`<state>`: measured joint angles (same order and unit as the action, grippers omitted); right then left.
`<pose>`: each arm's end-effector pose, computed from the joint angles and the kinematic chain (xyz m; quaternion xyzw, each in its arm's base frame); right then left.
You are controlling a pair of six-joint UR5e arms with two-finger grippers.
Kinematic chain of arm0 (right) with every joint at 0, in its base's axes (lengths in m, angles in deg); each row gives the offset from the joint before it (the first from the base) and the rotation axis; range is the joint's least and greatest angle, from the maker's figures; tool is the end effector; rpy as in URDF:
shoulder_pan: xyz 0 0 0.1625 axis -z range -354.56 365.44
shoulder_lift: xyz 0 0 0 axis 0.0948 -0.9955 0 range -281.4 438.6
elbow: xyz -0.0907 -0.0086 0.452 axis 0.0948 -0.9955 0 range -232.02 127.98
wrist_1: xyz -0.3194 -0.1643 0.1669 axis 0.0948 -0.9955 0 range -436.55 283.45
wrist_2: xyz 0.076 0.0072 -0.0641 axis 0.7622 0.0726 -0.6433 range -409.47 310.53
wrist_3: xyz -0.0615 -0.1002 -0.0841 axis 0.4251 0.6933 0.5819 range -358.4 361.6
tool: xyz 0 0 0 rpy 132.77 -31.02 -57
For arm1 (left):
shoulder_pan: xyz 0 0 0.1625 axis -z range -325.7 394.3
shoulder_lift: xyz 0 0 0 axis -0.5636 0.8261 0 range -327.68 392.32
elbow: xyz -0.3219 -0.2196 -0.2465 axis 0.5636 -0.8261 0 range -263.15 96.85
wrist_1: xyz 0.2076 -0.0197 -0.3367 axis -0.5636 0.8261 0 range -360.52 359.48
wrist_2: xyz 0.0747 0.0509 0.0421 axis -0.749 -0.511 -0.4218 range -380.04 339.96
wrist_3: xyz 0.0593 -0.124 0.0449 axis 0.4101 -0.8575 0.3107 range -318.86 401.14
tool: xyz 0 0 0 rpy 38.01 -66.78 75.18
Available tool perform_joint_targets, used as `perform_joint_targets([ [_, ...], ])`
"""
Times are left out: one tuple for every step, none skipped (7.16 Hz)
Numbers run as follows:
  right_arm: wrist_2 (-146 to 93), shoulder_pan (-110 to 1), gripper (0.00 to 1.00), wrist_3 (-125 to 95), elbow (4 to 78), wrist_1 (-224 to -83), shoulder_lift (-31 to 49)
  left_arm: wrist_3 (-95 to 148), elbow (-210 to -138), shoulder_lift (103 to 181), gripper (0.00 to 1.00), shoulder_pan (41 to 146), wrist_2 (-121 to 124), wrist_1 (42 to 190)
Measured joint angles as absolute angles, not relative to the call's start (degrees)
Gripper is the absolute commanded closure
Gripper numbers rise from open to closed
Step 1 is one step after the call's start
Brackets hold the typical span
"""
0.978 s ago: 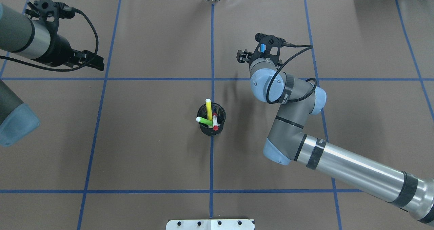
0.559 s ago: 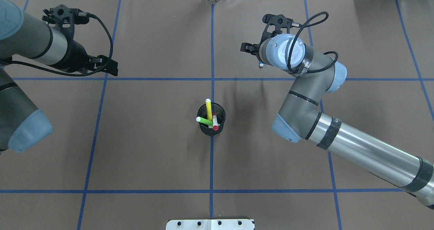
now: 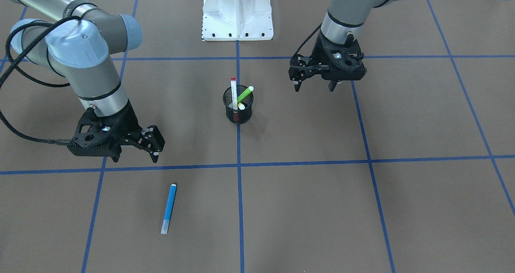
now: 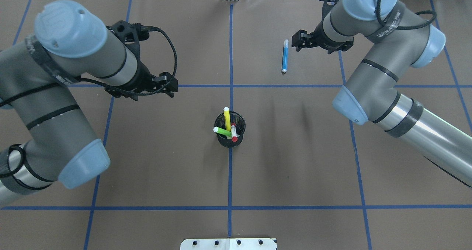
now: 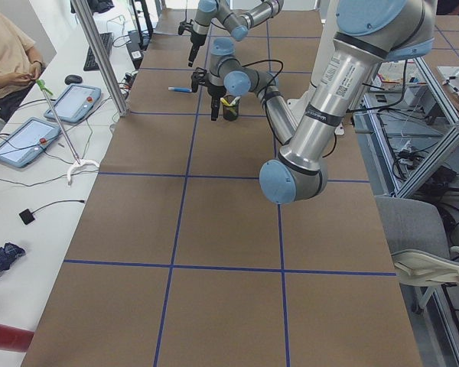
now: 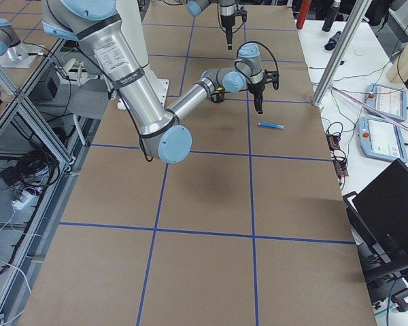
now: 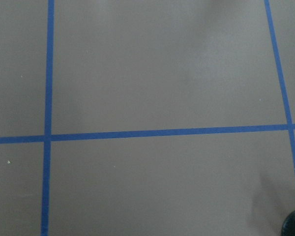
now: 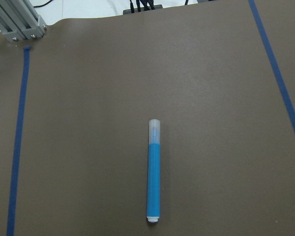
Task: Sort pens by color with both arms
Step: 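Move the left gripper over the pen cup while the right arm withdraws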
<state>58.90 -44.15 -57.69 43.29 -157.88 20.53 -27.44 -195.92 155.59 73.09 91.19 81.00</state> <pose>-0.3926 -0.5964 0.3520 0.1359 -0.3890 0.0877 0.9069 0.4389 -0.4566 0.2561 0.0530 0.4274 -0.0624 0.9003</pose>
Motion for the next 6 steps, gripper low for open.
perform_joint_targets([
  [61.0, -45.7, 0.0, -54.8, 44.6, -158.2, 18.8, -30.7, -195.8, 158.8, 0.0, 69.8, 89.7, 77.7],
  [63.5, -47.6, 0.0, -51.8, 45.3, -158.3, 17.4, -33.5, -195.4, 161.9, 0.0, 66.8, 88.7, 75.3],
  [66.0, -49.7, 0.0, -48.0, 45.8, -158.3, 15.9, -35.9, -193.8, 165.1, 0.01, 64.2, 88.2, 74.0],
  [68.3, -51.8, 0.0, -44.0, 46.1, -158.3, 14.5, -37.3, -190.9, 168.4, 0.04, 62.3, 88.1, 73.5],
  [70.2, -53.5, 0.0, -40.7, 46.3, -158.3, 13.2, -38.1, -186.6, 172.2, 0.11, 61.1, 88.0, 73.4],
  [71.0, -54.3, 0.0, -39.1, 46.3, -158.2, 12.5, -38.3, -183.2, 174.8, 0.23, 60.4, 88.0, 73.5],
])
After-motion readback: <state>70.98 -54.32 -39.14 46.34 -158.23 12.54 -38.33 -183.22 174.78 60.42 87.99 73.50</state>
